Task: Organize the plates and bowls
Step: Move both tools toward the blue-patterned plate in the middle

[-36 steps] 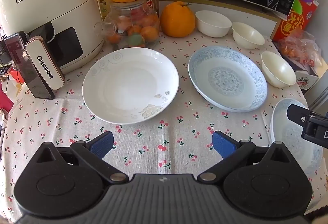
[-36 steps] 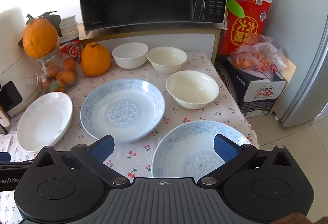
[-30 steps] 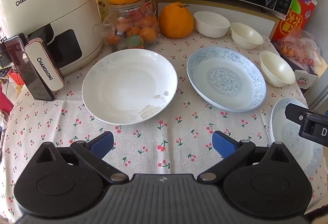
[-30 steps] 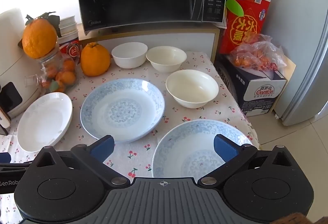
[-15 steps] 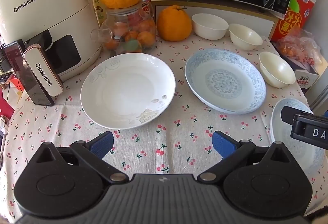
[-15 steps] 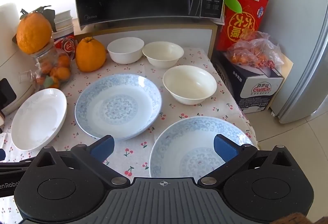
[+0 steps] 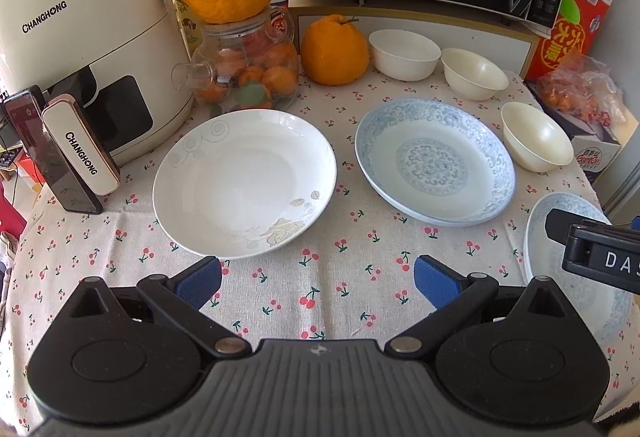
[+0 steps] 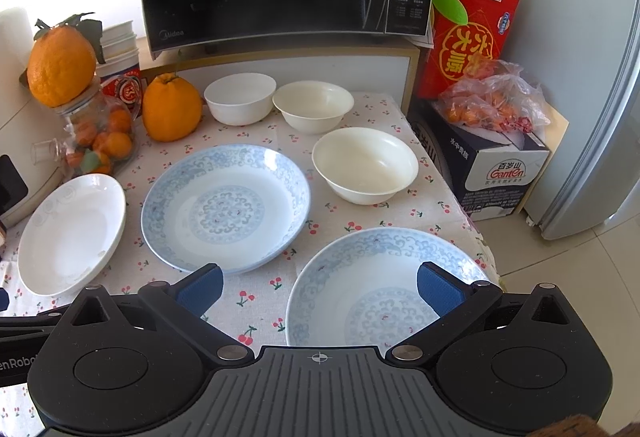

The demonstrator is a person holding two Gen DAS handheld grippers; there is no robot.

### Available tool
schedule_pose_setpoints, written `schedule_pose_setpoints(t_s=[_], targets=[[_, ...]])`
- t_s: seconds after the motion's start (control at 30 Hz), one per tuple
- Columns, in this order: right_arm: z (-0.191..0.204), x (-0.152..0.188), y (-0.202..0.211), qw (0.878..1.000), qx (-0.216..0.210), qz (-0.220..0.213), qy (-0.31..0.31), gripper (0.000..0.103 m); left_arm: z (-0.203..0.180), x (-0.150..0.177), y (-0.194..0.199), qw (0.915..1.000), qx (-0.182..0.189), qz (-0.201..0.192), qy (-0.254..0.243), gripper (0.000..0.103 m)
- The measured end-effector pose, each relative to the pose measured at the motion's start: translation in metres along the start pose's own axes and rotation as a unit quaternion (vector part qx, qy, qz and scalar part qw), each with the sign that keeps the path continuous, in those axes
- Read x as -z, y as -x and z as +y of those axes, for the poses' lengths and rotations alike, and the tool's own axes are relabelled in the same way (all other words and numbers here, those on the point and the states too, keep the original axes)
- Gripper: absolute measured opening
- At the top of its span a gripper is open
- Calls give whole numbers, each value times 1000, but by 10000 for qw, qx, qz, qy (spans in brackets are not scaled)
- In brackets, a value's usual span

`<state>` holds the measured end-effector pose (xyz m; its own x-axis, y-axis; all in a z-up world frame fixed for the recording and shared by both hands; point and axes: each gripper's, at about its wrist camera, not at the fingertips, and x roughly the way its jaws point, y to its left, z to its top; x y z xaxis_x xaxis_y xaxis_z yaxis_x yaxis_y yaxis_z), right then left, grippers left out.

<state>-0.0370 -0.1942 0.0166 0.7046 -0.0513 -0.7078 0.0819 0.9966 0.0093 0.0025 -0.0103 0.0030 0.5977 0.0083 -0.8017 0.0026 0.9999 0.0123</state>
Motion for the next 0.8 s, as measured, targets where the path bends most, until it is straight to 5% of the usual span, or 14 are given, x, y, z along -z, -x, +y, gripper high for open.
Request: schedule_pose_setpoints(t_s=[0.8], targets=[[0, -5, -1, 10000, 39, -61, -48, 103, 1, -5, -2, 9998, 116, 38, 125, 103]])
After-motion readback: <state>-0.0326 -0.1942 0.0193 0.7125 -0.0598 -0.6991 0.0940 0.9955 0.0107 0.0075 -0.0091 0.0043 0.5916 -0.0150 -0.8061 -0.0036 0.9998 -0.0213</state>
